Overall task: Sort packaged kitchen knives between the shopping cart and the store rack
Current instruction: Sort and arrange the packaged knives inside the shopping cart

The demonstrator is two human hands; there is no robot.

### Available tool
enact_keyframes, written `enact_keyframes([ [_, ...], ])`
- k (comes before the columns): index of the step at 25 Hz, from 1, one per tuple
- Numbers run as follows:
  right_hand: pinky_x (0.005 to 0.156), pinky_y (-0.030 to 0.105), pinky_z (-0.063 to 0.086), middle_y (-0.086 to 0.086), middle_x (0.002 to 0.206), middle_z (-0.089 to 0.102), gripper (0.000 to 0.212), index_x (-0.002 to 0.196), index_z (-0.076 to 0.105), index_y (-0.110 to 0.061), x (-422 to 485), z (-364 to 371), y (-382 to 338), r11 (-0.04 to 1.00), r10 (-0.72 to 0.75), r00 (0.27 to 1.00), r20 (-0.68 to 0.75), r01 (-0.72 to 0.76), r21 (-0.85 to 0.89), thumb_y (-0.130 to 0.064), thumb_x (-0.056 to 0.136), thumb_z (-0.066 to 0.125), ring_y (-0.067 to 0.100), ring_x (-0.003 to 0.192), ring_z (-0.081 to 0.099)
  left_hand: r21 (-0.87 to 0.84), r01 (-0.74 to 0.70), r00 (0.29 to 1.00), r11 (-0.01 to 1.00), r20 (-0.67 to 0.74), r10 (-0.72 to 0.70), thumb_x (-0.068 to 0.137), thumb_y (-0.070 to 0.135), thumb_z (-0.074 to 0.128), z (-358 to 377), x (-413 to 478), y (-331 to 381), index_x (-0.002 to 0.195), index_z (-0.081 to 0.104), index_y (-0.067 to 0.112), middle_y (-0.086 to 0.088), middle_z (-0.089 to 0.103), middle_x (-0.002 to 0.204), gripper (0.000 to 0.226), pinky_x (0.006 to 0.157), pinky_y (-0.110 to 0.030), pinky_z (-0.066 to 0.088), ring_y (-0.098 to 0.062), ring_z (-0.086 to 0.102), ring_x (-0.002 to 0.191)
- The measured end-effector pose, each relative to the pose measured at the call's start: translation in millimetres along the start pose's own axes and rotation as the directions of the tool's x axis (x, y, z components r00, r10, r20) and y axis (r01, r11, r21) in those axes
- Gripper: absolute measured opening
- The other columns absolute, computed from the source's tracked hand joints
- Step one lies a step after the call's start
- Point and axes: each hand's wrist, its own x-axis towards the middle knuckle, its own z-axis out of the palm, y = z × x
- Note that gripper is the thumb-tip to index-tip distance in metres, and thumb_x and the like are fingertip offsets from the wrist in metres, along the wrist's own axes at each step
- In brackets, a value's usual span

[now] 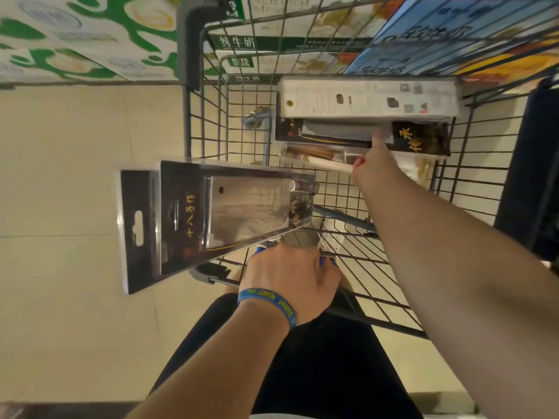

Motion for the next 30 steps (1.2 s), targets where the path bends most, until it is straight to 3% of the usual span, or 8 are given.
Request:
enact_keyframes([
  [8, 0.046, 0.015, 0.043, 0.001, 0.077, 0.047, 0.025, 0.079, 0.055, -0.01, -60, -16, 10, 0.998, 0.06, 0.978, 0.2, -0.057, -0.019, -0.024, 0.097, 0.064, 0.005, 0.051, 0.047, 0.044, 0.003, 1.0, 0.999, 0.005, -0.003, 0.08, 0.06, 0.022, -3, 3, 0, 0.058, 0.042, 0.031, 0.011, 0.048, 0.054, 0.043, 0.053, -0.025, 0.038, -0.014, 0.049, 0.055],
  [19, 0.048, 0.018, 0.055, 0.006, 0.091, 0.077, 0.047, 0.132, 0.066, -0.006, -180, -97, 28, 0.916, 0.086, 0.853, 0.515, -0.271, 0.296, -0.035, 0.096, 0.069, 0.011, 0.066, 0.073, -0.173, 0.124, 0.991, 0.977, 0.064, -0.114, 0.07, 0.092, 0.009, -28, 15, 16, 0.069, 0.063, 0.035, 0.007, 0.064, 0.07, 0.079, 0.065, -0.034, 0.048, -0.024, 0.064, 0.077],
  [20, 0.045, 0.017, 0.053, 0.004, 0.088, 0.076, 0.047, 0.134, 0.064, -0.006, -181, -101, 28, 0.913, 0.103, 0.836, 0.54, -0.294, 0.282, -0.035, 0.096, 0.068, 0.009, 0.063, 0.072, -0.441, 0.147, 0.989, 0.885, 0.064, -0.132, 0.064, 0.096, 0.01, -40, 16, 22, 0.087, 0.071, 0.035, 0.002, 0.072, 0.084, 0.09, 0.076, -0.038, 0.052, -0.023, 0.066, 0.086],
  [22, 0.046, 0.016, 0.051, 0.002, 0.08, 0.073, 0.04, 0.126, 0.067, -0.006, -184, -110, 28, 0.919, 0.13, 0.821, 0.556, -0.31, 0.245, -0.032, 0.096, 0.069, 0.008, 0.059, 0.068, -0.93, 0.186, 0.968, 0.316, 0.119, -0.221, 0.061, 0.095, 0.022, -70, 18, 31, 0.12, 0.069, 0.02, -0.012, 0.071, 0.117, 0.106, 0.094, -0.048, 0.051, -0.026, 0.067, 0.105],
  [24, 0.049, 0.017, 0.05, 0.002, 0.074, 0.071, 0.026, 0.111, 0.068, -0.008, -191, -119, 28, 0.938, 0.121, 0.824, 0.554, -0.278, 0.208, -0.028, 0.095, 0.071, 0.008, 0.056, 0.064, -0.934, 0.144, 0.983, -0.327, 0.173, -0.062, 0.061, 0.096, 0.033, -101, 17, 18, 0.123, 0.068, 0.014, -0.022, 0.063, 0.131, 0.109, 0.1, -0.065, 0.044, -0.042, 0.059, 0.12],
  [25, 0.05, 0.018, 0.05, 0.002, 0.075, 0.071, 0.025, 0.112, 0.067, -0.008, -197, -122, 26, 0.948, 0.105, 0.824, 0.557, -0.252, 0.193, -0.026, 0.095, 0.072, 0.008, 0.057, 0.063, -0.882, 0.178, 0.984, -0.436, 0.171, 0.055, 0.062, 0.097, 0.033, -116, 13, 8, 0.124, 0.069, 0.011, -0.025, 0.058, 0.136, 0.112, 0.103, -0.071, 0.036, -0.049, 0.05, 0.128],
  [27, 0.052, 0.019, 0.051, 0.002, 0.082, 0.071, 0.033, 0.12, 0.065, -0.01, -205, -126, 16, 0.962, 0.074, 0.82, 0.568, -0.209, 0.177, -0.025, 0.093, 0.075, 0.009, 0.061, 0.065, -0.871, 0.226, 0.968, -0.436, 0.149, 0.204, 0.075, 0.09, 0.035, -151, 0, -9, 0.136, 0.057, 0.003, -0.028, 0.046, 0.146, 0.108, 0.107, -0.072, 0.03, -0.05, 0.04, 0.136],
  [30, 0.055, 0.021, 0.055, 0.003, 0.102, 0.07, 0.035, 0.115, 0.071, -0.019, -214, -122, 2, 0.995, 0.1, 0.871, 0.482, -0.085, -0.053, -0.037, 0.086, 0.081, 0.01, 0.074, 0.07, -0.995, 0.093, 0.992, -0.04, 0.096, -0.081, 0.1, 0.036, 0.051, -172, -7, -13, 0.091, 0.079, 0.007, -0.015, 0.074, 0.096, 0.041, 0.075, -0.046, 0.061, -0.029, 0.073, 0.087],
])
